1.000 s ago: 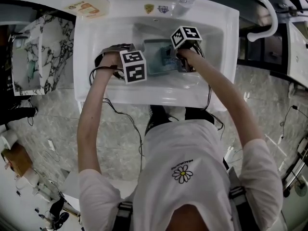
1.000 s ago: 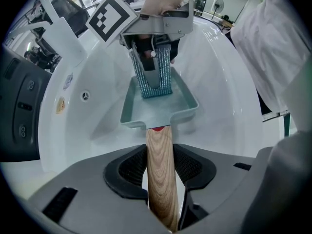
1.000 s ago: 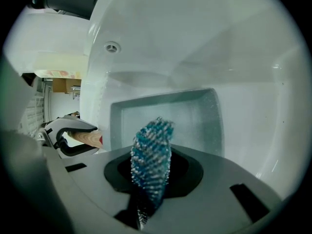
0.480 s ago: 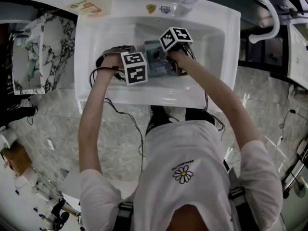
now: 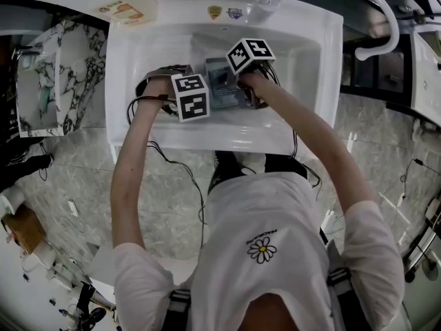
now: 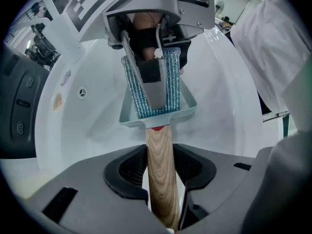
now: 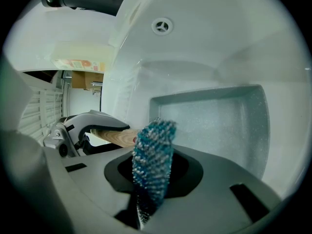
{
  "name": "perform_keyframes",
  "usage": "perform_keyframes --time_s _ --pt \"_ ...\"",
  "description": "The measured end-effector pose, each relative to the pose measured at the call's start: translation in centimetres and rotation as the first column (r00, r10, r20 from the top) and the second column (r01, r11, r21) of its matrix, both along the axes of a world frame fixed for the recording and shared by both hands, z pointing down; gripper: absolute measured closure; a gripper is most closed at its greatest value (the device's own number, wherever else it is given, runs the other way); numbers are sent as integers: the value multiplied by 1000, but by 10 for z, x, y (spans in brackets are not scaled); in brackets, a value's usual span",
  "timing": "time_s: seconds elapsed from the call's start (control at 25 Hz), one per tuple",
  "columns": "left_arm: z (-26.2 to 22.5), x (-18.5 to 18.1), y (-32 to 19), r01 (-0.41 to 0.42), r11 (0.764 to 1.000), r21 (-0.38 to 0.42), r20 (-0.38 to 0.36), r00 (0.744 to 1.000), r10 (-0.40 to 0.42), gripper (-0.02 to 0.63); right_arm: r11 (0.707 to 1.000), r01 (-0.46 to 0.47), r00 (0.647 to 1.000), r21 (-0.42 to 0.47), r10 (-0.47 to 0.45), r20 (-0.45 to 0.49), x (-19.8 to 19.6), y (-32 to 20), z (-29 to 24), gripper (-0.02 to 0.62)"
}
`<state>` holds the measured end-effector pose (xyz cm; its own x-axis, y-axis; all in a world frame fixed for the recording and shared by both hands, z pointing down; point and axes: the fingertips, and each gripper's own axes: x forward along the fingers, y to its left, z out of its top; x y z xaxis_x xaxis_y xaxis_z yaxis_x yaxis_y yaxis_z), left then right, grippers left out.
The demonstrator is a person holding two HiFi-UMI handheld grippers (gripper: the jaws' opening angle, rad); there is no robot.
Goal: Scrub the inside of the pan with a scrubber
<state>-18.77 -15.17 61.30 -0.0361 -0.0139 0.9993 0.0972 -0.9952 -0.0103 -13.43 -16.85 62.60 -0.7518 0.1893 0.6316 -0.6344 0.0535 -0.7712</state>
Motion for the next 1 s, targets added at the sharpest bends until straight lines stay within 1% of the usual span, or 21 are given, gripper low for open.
perform_keyframes --time_s 0.12,0.2,0.28,0.36,0.48,0.56,0.72,0.88,1.0 --pt "0 1 0 7 1000 -4 -5 1000 -7 436 1000 10 1000 16 -10 -7 10 -5 -3 538" --pt "-1 1 0 10 1000 -4 -5 1000 -10 436 999 28 999 37 -26 -38 25 -9 -3 539" --pt "-1 1 0 11 1000 -3 -4 1000 -11 436 997 53 994 62 -47 -94 47 -13 3 538" --pt "0 1 0 12 1000 -3 -5 1000 -12 436 992 90 983 85 -75 -169 73 -14 12 539" --pt "0 0 0 12 1000 -3 -5 1000 -12 436 983 149 952 109 -113 -285 111 -12 28 539" --pt "0 0 0 13 1000 -3 -6 1000 -13 436 979 169 936 112 -123 -330 127 -10 36 539" --pt "0 0 1 19 1000 -6 -6 1000 -19 436 981 171 928 90 -129 -351 140 -2 45 539" --pt "0 0 0 20 1000 -6 -3 1000 -20 436 984 162 929 74 -126 -348 141 3 52 538" --pt "0 1 0 22 1000 -2 -13 1000 -22 436 989 135 935 57 -108 -339 140 7 58 538"
